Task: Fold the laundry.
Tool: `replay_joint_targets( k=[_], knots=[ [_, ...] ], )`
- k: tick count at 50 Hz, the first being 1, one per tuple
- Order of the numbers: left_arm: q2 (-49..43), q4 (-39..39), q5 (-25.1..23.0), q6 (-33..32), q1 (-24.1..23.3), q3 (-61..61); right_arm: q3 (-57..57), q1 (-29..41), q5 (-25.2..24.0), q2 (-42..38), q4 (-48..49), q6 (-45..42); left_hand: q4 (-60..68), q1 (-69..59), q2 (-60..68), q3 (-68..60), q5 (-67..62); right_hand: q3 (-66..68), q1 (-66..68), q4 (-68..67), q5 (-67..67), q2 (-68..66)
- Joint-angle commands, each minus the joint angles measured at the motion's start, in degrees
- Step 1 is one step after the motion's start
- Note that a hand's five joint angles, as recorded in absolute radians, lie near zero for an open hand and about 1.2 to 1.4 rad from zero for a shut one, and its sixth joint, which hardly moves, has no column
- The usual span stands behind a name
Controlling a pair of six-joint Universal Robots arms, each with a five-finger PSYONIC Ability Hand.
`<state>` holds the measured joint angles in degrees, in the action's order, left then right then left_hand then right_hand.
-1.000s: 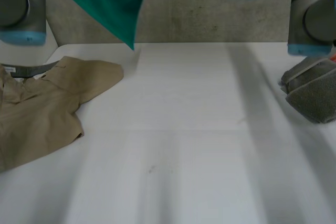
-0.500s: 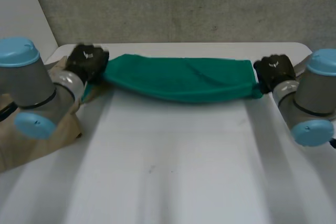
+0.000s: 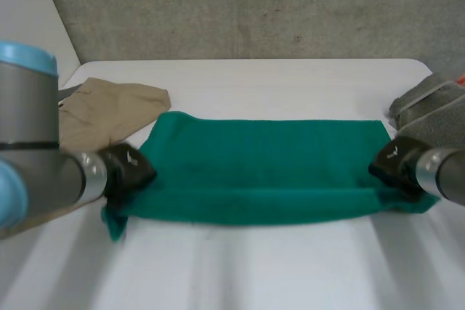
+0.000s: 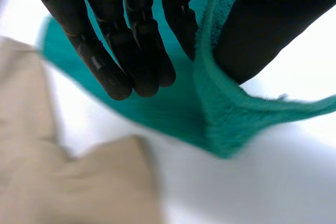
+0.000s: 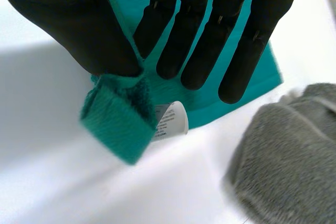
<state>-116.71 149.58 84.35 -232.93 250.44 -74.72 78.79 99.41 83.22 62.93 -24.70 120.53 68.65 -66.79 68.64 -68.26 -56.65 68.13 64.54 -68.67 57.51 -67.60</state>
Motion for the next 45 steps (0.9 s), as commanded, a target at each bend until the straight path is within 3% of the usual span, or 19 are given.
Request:
replay_joint_targets(
  k=[1, 6, 7, 13, 19, 25, 32, 37, 45],
  knots=[
    [-8.71, 10.46, 3.46, 0.54, 0.05, 22.13, -17.6, 2.63, 1.95, -6.06, 6.58, 13.75, 11.35, -13.21, 11.36, -11.74, -13.35, 11.87, 15.46, -11.33, 12.49, -12.4],
    [-10.03, 20.64, 0.82, 4.84, 0.31, 38.22, -30.09, 3.6, 2.92, -5.54, 19.31, 29.03, 11.35, -13.21, 11.36, -11.74, -13.35, 11.87, 15.46, -11.33, 12.49, -12.4],
    [-9.51, 25.28, 1.08, 8.16, 0.58, 42.16, -31.58, 3.69, 3.09, -4.93, 24.73, 34.46, 11.35, -13.21, 11.36, -11.74, -13.35, 11.87, 15.46, -11.33, 12.49, -12.4],
    [-6.52, 41.3, 3.28, 18.2, 1.63, 47.29, -29.67, 4.39, 3.62, 1.22, 43.05, 46.9, 11.35, -13.21, 11.36, -11.74, -13.35, 11.87, 15.46, -11.33, 12.49, -12.4],
    [-4.49, 40.09, 3.37, 22.08, 3.04, 43.7, -22.99, 4.83, 4.24, 5.27, 51.24, 46.56, 11.35, -13.21, 11.36, -11.74, -13.35, 11.87, 15.46, -11.33, 12.49, -12.4],
    [-2.91, 39.12, 2.93, 24.36, 4.8, 34.39, -18.77, 5.97, 3.79, 5.1, 50.54, 44.18, 11.35, -13.21, 11.36, -11.74, -13.35, 11.87, 15.46, -11.33, 12.49, -12.4],
    [-1.5, 40.44, -1.99, 25.51, 6.91, 17.34, -10.87, 7.38, 3.27, 3.25, 46.94, 40.32, 11.35, -13.21, 11.36, -11.74, -13.35, 11.87, 15.46, -11.33, 12.49, -12.4],
    [-3.34, 44.38, -7.17, 24.11, 8.84, 5.23, -2.0, 7.55, 1.34, 0.71, 44.22, 38.3, 11.35, -13.21, 11.36, -11.74, -13.35, 11.87, 15.46, -11.33, 12.49, -12.4],
    [-10.55, 48.53, -9.9, 17.52, 11.3, -2.62, 7.42, 6.76, -1.13, -2.11, 43.6, 34.52, 11.35, -13.21, 11.36, -11.74, -13.35, 11.87, 15.46, -11.33, 12.49, -12.4]
  ],
)
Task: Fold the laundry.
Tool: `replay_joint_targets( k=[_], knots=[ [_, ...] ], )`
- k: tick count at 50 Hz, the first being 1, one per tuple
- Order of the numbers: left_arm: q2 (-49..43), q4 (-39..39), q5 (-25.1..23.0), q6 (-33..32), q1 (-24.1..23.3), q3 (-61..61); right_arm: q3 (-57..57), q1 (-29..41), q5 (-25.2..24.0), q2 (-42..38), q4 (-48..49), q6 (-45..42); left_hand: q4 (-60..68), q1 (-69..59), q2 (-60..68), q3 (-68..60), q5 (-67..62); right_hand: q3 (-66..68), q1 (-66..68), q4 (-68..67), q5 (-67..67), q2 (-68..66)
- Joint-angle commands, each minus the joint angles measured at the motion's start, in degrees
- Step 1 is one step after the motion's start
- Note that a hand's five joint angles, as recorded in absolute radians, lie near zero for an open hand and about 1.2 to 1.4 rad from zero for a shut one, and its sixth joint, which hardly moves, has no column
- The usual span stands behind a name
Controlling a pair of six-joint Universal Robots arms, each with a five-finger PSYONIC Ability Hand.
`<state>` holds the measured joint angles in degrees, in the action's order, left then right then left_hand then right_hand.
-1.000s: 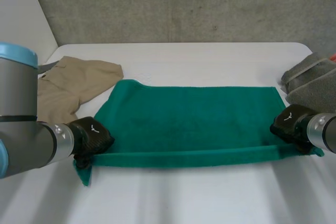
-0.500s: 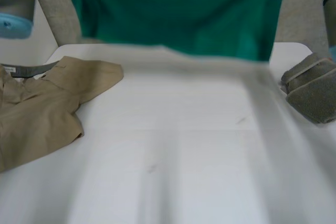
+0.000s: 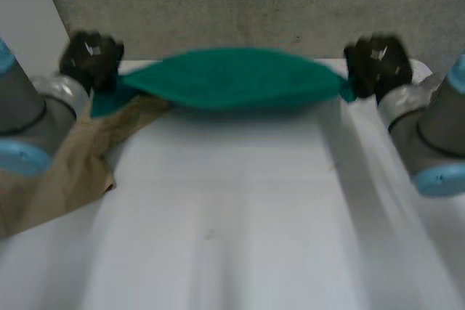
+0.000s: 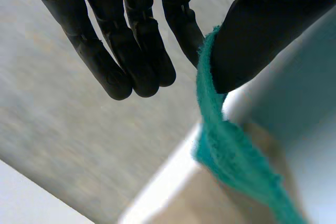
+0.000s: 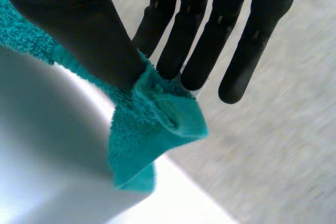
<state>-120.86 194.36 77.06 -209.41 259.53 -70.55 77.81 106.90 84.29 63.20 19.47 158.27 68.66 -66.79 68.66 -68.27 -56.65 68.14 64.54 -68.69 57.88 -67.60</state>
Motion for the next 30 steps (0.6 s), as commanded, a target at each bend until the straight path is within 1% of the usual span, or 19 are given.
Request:
replay_joint_targets(
  k=[1, 4, 10, 16, 20, 23, 25, 27, 28, 30],
  knots=[
    [-7.1, 3.66, -2.79, -6.88, 2.55, -6.97, 8.93, -0.9, -2.28, -2.29, -0.57, -3.49, 11.34, -13.21, 11.34, -11.73, -13.35, 11.86, 15.46, -11.31, 12.12, -12.4],
    [-8.78, 3.48, -3.06, -8.99, 3.52, -6.88, 10.51, -1.34, -2.64, -2.2, -0.66, -4.46, 10.03, -11.89, 10.02, -10.41, -12.03, 11.86, 15.46, -11.31, 12.12, -12.4],
    [-11.15, 3.48, -3.41, -11.63, 5.45, -5.3, 12.1, -2.39, -3.51, -0.54, -0.92, -4.81, -13.66, 11.8, -13.67, 13.28, 11.66, 11.86, 15.46, -11.31, 12.12, -12.4],
    [-12.82, 3.4, -2.88, -12.33, 6.16, -3.81, 12.1, -2.84, -3.69, -0.18, -1.53, -4.81, -20.09, 18.23, -20.1, 19.71, 18.09, 11.86, 15.46, -11.31, 12.12, -12.4],
    [-12.74, 3.13, -2.62, -12.51, 6.16, -3.89, 11.92, -3.01, -3.69, -0.27, -1.97, -4.9, -18.92, 17.06, -18.93, 18.54, 16.92, 11.86, 15.46, -11.31, 12.12, -12.4],
    [-11.86, 2.43, -2.88, -12.77, 6.16, -4.42, 11.84, -3.28, -3.69, -0.27, -2.41, -4.9, -14.39, 12.53, -14.39, 14.0, 12.39, 11.86, 15.46, -11.31, 12.12, -12.4],
    [-10.63, 1.64, -3.23, -12.69, 6.16, -5.29, 11.75, -3.72, -3.69, -0.27, -2.59, -4.9, -5.17, 3.31, -5.18, 4.79, 3.17, 11.86, 15.46, -11.31, 12.12, -12.4],
    [-9.67, 0.85, -3.67, -12.77, 6.16, -6.0, 11.57, -3.98, -3.69, -0.27, -2.77, -4.81, 8.76, -10.63, 8.76, -9.15, -10.77, 11.86, 15.46, -11.31, 12.12, -12.4],
    [-8.27, -0.11, -3.76, -12.95, 6.07, -6.87, 11.31, -4.33, -3.69, -0.18, -3.03, -4.98, 11.32, -13.18, 11.31, -11.7, -13.32, 11.86, 15.46, -11.31, 12.12, -12.4],
    [-6.68, -1.26, -3.76, -13.21, 5.98, -7.93, 10.96, -4.68, -3.69, -0.27, -3.56, -5.16, 11.34, -13.21, 11.34, -11.73, -13.35, 11.86, 15.46, -11.31, 12.12, -12.4]
  ],
)
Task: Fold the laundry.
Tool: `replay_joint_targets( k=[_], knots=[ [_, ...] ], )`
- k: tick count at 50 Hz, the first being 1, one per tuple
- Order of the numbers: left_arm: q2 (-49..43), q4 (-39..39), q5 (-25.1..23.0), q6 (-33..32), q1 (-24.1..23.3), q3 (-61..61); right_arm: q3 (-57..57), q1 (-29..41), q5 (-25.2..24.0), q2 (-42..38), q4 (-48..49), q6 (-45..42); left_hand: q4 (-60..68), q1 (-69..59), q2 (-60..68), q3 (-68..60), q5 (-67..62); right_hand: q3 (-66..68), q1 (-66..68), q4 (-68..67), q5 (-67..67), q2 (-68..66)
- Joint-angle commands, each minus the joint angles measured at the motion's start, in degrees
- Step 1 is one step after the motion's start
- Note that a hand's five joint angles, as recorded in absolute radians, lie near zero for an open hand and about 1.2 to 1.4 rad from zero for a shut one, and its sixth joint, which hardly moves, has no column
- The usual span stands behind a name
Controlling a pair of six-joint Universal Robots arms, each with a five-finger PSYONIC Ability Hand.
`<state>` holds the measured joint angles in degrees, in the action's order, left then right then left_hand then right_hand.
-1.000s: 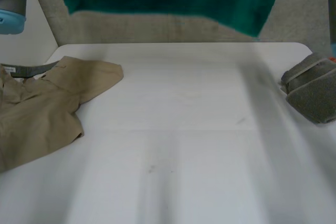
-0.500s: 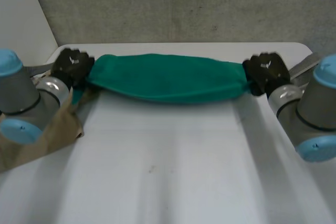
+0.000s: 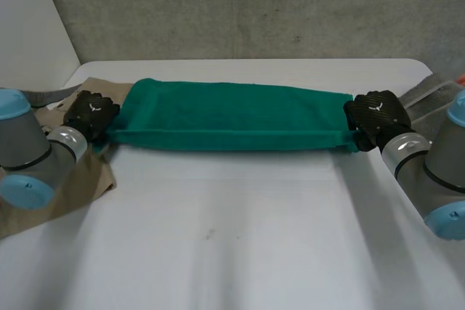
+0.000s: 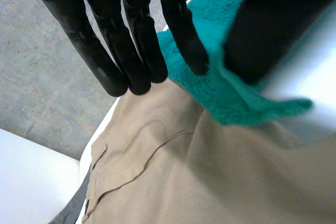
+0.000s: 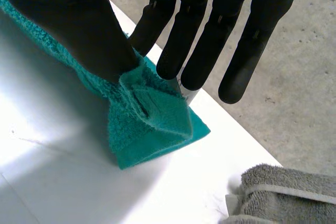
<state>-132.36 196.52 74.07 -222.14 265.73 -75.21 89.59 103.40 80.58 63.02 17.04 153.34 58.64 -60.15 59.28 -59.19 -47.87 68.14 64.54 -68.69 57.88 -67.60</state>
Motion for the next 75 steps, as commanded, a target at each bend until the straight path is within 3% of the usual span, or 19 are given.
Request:
replay_joint_targets(
  k=[1, 8, 17, 20, 28, 40, 54, 55, 56, 57, 58, 61, 67, 72, 75],
  knots=[
    [6.75, -4.73, -0.51, -1.18, -0.47, -4.49, -1.25, -1.53, 0.02, 0.0, -1.92, -0.33, 21.36, -19.85, 20.72, -20.81, -22.13, 11.86, 15.46, -11.31, 12.12, -12.4],
    [16.25, -13.61, 2.39, -7.06, -2.15, -11.44, -3.45, -3.91, -1.21, 1.67, -13.24, -6.72, 21.36, -19.85, 20.72, -20.81, -22.13, 11.86, 15.46, -11.31, 12.12, -12.4],
    [28.2, -39.6, 10.21, -21.91, -5.57, -23.91, -1.79, -9.26, -3.85, 7.64, -44.95, -31.58, 21.36, -19.85, 20.72, -20.81, -22.13, 11.86, 15.46, -11.31, 12.12, -12.4],
    [29.61, -42.18, 10.22, -23.42, -6.1, -25.24, -1.17, -10.15, -3.85, 8.44, -48.07, -35.56, 21.36, -19.85, 20.72, -20.81, -22.13, 11.86, 15.46, -11.31, 12.12, -12.4],
    [28.48, -37.8, 9.78, -21.41, -8.03, -18.4, -2.48, -9.1, -2.71, 6.42, -43.59, -36.54, 21.36, -19.85, 20.72, -20.81, -22.13, 11.86, 15.46, -11.31, 12.12, -12.4],
    [11.54, -22.07, 9.61, -8.93, -10.5, 3.2, -12.85, -5.15, 0.63, -3.15, -23.14, -20.38, 21.36, -19.85, 20.72, -20.81, -22.13, 11.86, 15.46, -11.31, 12.12, -12.4],
    [-7.29, -23.29, 11.01, -2.94, -13.31, 28.09, -23.4, -0.84, 6.6, -16.78, -4.04, -19.04, 21.36, -19.85, 20.72, -20.81, -22.13, 11.86, 15.46, -11.31, 12.12, -12.4],
    [-7.99, -23.64, 11.1, -2.94, -13.57, 29.06, -24.1, -0.57, 7.74, -17.57, -3.6, -19.57, 11.55, -10.05, 10.91, -11.0, -12.32, -2.81, 0.79, 3.37, -2.55, 2.28],
    [-9.57, -24.16, 11.79, -3.29, -14.09, 30.55, -25.5, -0.14, 10.01, -19.14, -2.73, -20.01, -24.68, 26.19, -25.32, 25.23, 23.92, -43.26, -39.66, 43.81, -43.0, 42.72],
    [-10.1, -24.26, 12.15, -3.38, -14.45, 31.17, -26.12, 0.13, 11.17, -19.85, -2.46, -20.19, -41.7, 43.2, -42.34, 42.25, 40.93, -53.49, -49.89, 54.04, -53.23, 52.95],
    [-10.63, -24.43, 12.5, -3.56, -14.71, 31.7, -26.91, 0.39, 12.22, -20.64, -2.02, -20.28, -48.64, 50.15, -49.28, 49.19, 47.87, -58.14, -54.54, 58.69, -57.88, 57.6],
    [-11.95, -24.26, 14.78, -3.3, -15.59, 33.73, -29.9, 0.84, 15.65, -23.46, -0.17, -19.93, -48.64, 50.15, -49.28, 49.19, 47.87, -58.14, -54.54, 58.69, -57.88, 57.6],
    [-11.78, -23.38, 19.88, -2.07, -15.77, 34.79, -32.02, 1.01, 15.31, -24.79, 0.27, -17.3, -48.64, 50.15, -49.28, 49.19, 47.87, -58.14, -54.54, 58.69, -57.88, 57.6],
    [-10.46, -23.9, 19.63, -1.63, -15.68, 32.95, -30.97, 0.92, 13.56, -22.33, -4.02, -14.48, -48.64, 50.15, -49.28, 49.19, 47.87, -58.14, -54.54, 58.69, -57.88, 57.6],
    [-8.89, -24.95, 17.96, -1.54, -15.77, 30.23, -30.26, 0.75, 9.71, -20.49, -9.81, -12.9, -48.64, 50.15, -49.28, 49.19, 47.87, -58.14, -54.54, 58.69, -57.88, 57.6]
  ],
)
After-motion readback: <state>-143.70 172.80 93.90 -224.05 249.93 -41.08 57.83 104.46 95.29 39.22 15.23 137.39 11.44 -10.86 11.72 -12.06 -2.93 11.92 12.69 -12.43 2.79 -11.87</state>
